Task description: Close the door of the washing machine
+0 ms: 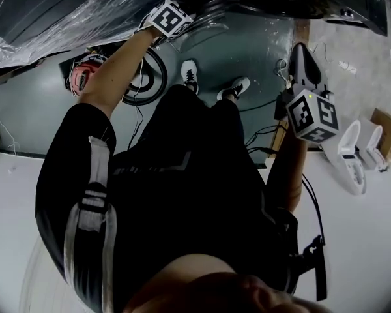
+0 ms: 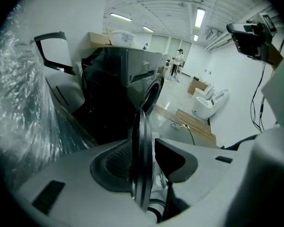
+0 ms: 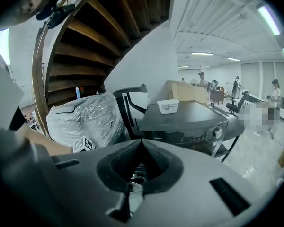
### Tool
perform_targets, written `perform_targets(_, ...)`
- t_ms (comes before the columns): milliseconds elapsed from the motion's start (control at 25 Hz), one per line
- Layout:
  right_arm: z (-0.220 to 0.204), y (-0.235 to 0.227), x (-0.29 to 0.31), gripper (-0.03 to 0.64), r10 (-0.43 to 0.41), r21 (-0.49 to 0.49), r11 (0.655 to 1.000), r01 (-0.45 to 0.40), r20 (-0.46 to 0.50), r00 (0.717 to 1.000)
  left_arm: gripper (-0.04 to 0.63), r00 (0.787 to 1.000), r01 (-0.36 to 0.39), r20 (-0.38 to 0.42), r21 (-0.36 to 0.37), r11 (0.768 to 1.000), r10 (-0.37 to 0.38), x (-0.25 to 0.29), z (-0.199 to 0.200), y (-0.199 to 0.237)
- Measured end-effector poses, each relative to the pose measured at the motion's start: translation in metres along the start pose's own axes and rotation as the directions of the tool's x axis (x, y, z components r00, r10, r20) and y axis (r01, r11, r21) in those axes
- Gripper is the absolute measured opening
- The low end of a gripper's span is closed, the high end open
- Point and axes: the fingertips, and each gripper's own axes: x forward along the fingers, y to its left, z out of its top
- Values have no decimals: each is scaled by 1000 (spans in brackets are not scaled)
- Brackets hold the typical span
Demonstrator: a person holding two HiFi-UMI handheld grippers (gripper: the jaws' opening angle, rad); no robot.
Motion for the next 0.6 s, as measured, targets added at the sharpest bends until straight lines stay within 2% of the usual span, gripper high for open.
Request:
perform_targets(200,-10,-8,-1,5,-24,20,1000,25,-15,1000,195,992,-37,-117,-16,999,35,22,-25,11)
perform_targets(480,-25,-12,0,5,-36,28,999,37,-38,999,195,987,-5,-159,22,1000,8,34,-33,10)
perform_targets(600,-31,-16,-1,5,-41,22,999,42,-42,998,195,987,11,-162,2,1000,-10,34,-32,9)
